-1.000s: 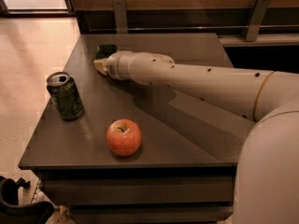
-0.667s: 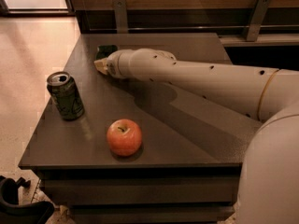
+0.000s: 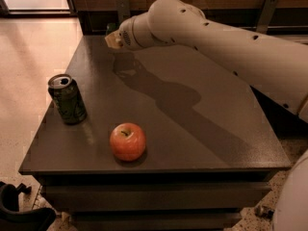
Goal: Pick sponge
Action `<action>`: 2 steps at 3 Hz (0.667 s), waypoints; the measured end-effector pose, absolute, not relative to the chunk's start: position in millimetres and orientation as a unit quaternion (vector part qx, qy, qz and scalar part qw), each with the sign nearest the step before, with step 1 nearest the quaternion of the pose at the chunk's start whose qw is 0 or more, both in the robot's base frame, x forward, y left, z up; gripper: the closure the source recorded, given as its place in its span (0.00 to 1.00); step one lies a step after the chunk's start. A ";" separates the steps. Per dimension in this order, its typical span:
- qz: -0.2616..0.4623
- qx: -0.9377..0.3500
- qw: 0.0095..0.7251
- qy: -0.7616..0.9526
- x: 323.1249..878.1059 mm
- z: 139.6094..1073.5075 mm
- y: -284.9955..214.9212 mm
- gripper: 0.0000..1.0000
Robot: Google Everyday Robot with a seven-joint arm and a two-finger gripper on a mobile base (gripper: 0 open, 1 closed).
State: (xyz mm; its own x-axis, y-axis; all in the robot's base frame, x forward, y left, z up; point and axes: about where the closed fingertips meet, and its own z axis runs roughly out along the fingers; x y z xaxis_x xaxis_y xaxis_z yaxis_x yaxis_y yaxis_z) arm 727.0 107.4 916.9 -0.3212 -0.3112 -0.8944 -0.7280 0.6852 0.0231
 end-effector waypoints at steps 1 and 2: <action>0.215 -0.343 0.479 0.779 725.6 950.2 95.0 1.00; 0.212 -0.349 0.480 0.776 724.0 980.5 78.9 1.00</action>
Offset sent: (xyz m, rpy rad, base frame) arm -0.0033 -0.0483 0.0921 -0.0273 -0.0287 0.0231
